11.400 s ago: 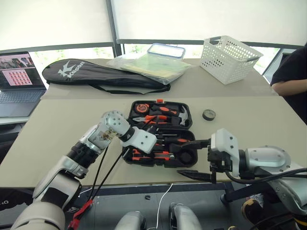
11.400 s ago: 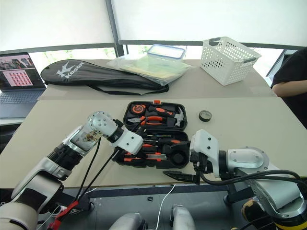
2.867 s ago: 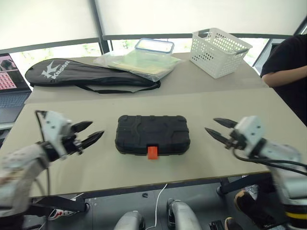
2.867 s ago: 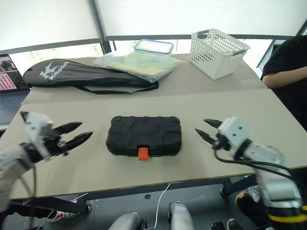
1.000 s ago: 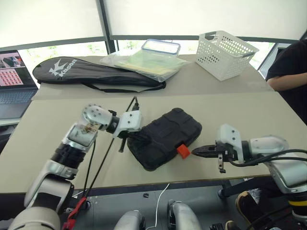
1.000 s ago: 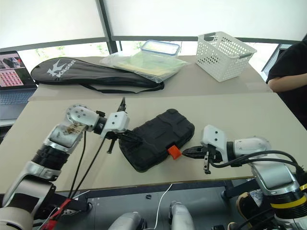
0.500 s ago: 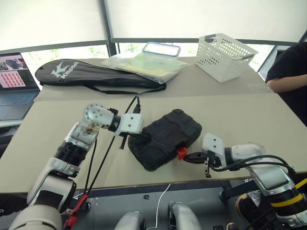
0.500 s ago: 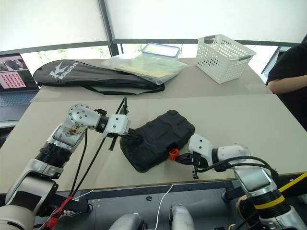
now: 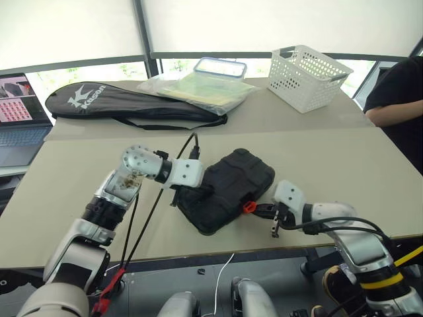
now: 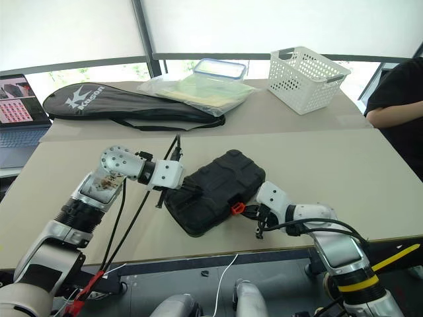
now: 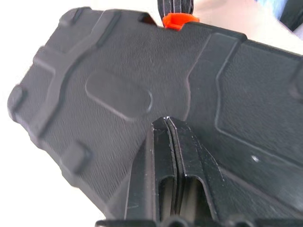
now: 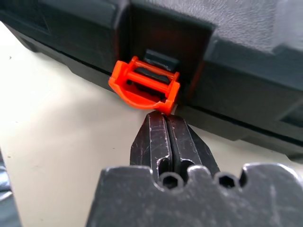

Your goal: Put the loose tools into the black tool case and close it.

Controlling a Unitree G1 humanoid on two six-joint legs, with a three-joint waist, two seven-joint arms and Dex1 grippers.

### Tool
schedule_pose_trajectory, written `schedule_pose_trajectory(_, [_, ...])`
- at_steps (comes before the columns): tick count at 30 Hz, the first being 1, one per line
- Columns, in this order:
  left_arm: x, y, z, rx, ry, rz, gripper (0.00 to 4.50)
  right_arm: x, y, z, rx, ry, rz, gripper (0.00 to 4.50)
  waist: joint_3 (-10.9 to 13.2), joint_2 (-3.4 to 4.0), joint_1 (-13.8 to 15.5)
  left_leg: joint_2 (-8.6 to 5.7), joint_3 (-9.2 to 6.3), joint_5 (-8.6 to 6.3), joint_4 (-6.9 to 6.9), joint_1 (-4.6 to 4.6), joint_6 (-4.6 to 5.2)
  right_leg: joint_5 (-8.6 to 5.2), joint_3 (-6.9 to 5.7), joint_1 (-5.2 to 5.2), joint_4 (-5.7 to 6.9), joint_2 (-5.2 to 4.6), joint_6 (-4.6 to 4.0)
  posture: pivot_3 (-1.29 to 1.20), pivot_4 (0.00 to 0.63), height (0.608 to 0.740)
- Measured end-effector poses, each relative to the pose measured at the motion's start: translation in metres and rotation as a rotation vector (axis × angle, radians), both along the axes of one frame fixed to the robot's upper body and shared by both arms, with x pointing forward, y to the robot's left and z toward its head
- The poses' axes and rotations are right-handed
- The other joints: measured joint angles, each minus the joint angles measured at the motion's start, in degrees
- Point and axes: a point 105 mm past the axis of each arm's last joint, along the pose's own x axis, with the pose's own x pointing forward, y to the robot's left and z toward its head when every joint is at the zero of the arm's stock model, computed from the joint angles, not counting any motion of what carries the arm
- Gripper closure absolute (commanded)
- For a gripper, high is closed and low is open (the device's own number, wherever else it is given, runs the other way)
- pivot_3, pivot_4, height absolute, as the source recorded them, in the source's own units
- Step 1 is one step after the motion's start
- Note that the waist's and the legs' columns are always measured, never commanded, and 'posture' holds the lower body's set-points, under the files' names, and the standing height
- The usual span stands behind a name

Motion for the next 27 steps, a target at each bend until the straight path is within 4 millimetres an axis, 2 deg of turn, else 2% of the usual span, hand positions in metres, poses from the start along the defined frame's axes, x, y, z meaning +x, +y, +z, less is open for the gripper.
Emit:
schedule_pose_trajectory(4, [0.004, -0.006, -0.003, -0.008, -0.034, -0.011, 4.43, -0.008, 0.004, 0.011, 0.036, 0.02, 0.006, 4.5, 0.0, 0.0, -0.1, 0.04, 0.02, 0.0, 0.0, 0.03, 0.0, -0.01, 0.05, 0.04, -0.01, 0.01, 0.01, 0.0, 0.15, 0.74])
schedule_pose_trajectory(9, [0.006, -0.012, -0.006, -0.011, -0.048, -0.027, 4.43, -0.011, 0.02, 0.037, 0.107, -0.061, 0.062, 4.5, -0.2, 0.02, 0.0, 0.08, 0.02, -0.05, -0.03, 0.17, 0.08, -0.13, -0.01, 0.2, 0.0, 0.07, 0.21, 0.0, 0.15, 0.74])
schedule_pose_trajectory(16, [0.005, -0.014, -0.006, -0.02, -0.047, -0.033, 4.43, -0.013, 0.014, 0.028, 0.082, -0.036, 0.053, 4.5, -0.2, 0.03, 0.2, 0.02, 0.03, -0.08, -0.03, 0.16, 0.15, -0.05, -0.02, 0.19, -0.02, 0.03, 0.08, 0.0, 0.15, 0.74])
schedule_pose_trajectory(17, [0.006, -0.013, -0.006, -0.029, -0.031, -0.016, 4.48, -0.014, 0.011, 0.028, 0.077, -0.03, 0.057, 4.21, -0.2, 0.03, 0.2, 0.02, 0.03, -0.09, -0.03, 0.16, 0.16, -0.06, -0.02, 0.19, -0.02, 0.02, 0.09, 0.0, 0.15, 0.74])
schedule_pose_trajectory(19, [0.007, -0.001, -0.003, -0.068, 0.026, 0.047, 3.94, -0.021, -0.002, 0.029, 0.072, 0.01, 0.054, 3.7, -0.2, 0.04, 0.1, 0.04, 0.04, -0.1, -0.04, 0.13, 0.18, -0.07, 0.0, 0.14, -0.02, 0.04, 0.1, 0.0, 0.15, 0.74])
schedule_pose_trajectory(21, [0.007, 0.018, 0.0, -0.105, 0.101, 0.131, 3.39, -0.025, -0.019, 0.036, 0.07, 0.04, 0.041, 2.99, -0.2, 0.05, -0.5, 0.11, 0.05, -0.1, -0.07, 0.12, 0.18, -0.07, 0.01, 0.09, -0.02, 0.06, 0.09, 0.0, 0.15, 0.74])
schedule_pose_trajectory(24, [-0.005, 0.066, 0.005, -0.169, 0.303, 0.312, 2.36, -0.034, -0.046, 0.063, 0.087, 0.07, 0.056, 2.03, -0.1, 0.12, -1.6, 0.34, 0.14, -0.16, -0.18, 0.12, 0.07, -0.11, 0.03, -0.02, -0.03, 0.14, 0.02, 0.0, 0.15, 0.74])
schedule_pose_trajectory(27, [-0.028, 0.111, 0.009, -0.223, 0.491, 0.482, 1.21, -0.039, -0.071, 0.092, 0.094, 0.101, 0.056, 0.99, 0.0, 0.14, -1.7, 0.53, 0.14, -0.24, -0.21, 0.09, 0.01, -0.23, -0.09, -0.09, -0.03, 0.24, -0.14, 0.0, 0.15, 0.74])
